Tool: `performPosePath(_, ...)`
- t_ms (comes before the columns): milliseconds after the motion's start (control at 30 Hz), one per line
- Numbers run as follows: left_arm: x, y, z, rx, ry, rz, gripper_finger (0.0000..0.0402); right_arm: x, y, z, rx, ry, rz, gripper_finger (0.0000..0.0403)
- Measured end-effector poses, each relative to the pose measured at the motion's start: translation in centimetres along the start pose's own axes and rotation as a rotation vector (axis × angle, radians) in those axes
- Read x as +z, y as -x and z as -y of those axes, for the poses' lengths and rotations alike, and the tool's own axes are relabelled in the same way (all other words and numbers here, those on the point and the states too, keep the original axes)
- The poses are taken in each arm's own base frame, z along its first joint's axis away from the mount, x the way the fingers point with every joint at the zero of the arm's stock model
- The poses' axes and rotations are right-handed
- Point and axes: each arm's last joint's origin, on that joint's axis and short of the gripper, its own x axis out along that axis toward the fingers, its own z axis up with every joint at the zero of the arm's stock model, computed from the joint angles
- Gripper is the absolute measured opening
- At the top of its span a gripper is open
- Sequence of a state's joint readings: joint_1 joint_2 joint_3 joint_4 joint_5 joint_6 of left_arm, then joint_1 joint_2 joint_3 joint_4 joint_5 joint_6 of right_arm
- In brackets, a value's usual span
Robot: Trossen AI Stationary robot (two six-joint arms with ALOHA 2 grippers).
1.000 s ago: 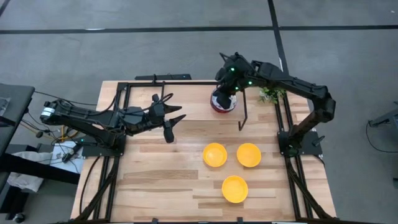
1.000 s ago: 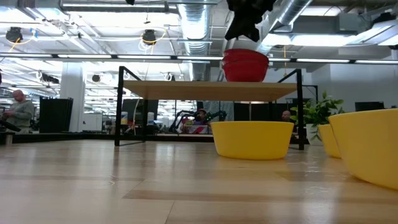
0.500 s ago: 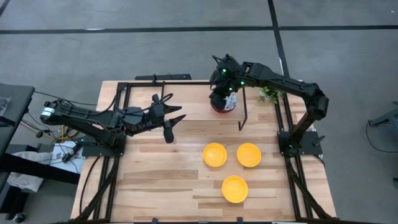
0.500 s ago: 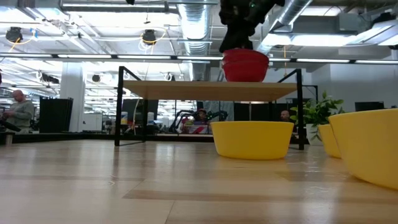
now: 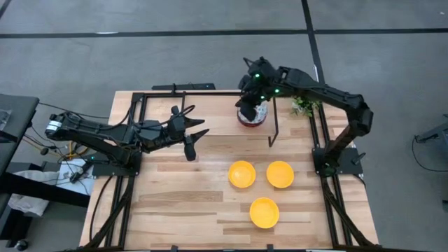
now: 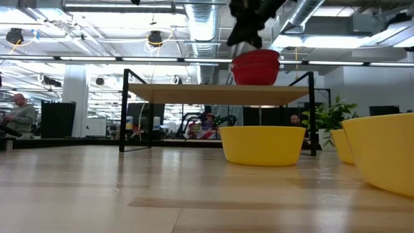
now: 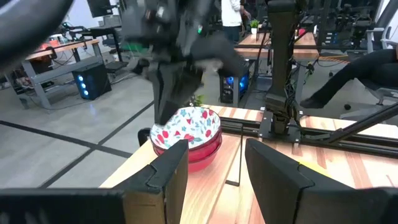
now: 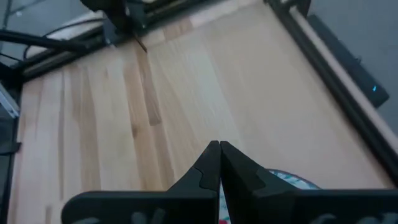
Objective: Pick & Place Mini bowls
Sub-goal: Stack the red patterned bowl on the red patterned bowl on the shelf, then put the right yellow bowl on the shelf
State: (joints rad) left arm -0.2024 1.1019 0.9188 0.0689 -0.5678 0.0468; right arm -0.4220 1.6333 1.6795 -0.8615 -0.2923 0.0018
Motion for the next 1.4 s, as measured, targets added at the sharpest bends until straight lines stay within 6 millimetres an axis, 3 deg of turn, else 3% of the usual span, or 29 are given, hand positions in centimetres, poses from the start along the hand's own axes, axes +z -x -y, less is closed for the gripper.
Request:
performPosePath(100,0.0,0.0,0.0,0.000,0.000,0.000,0.0159,-0.2,1.8,-0.1,-0.011,-0.006,-0.005,0.0000)
performPosePath(300,0.0,0.0,0.0,0.000,0.000,0.000,0.0159,-3.3,5.1,-0.3,-0.123,-0.077,-0.247,0.0000)
performPosePath(400,0.0,-0.1,-0.1,0.006,0.000,-0.001,0.0159,-3.5,6.1,-0.8,-0.147,-0.061,-0.237,0.0000)
performPosePath(533,0.0,-0.1,-0.2,0.010,0.001,-0.001,0.0159,-4.1,6.3,-1.0,-0.167,-0.063,-0.282,0.0000)
performPosePath(833,0.0,-0.1,-0.1,0.007,0.002,0.002,0.0159,-5.8,4.2,-0.3,-0.170,-0.082,-0.368,0.0000)
performPosePath(1133,0.0,-0.1,-0.1,0.007,0.003,0.003,0.0159,-5.7,4.2,0.0,-0.171,-0.071,-0.356,0.0000)
performPosePath(1300,0.0,-0.1,-0.1,0.007,0.003,0.003,0.0159,-6.0,5.5,-0.7,-0.106,-0.077,-0.342,0.0000)
performPosePath(1400,0.0,-0.1,-0.1,0.007,0.002,0.002,0.0159,-7.1,7.1,-2.3,0.007,-0.092,-0.415,0.0000)
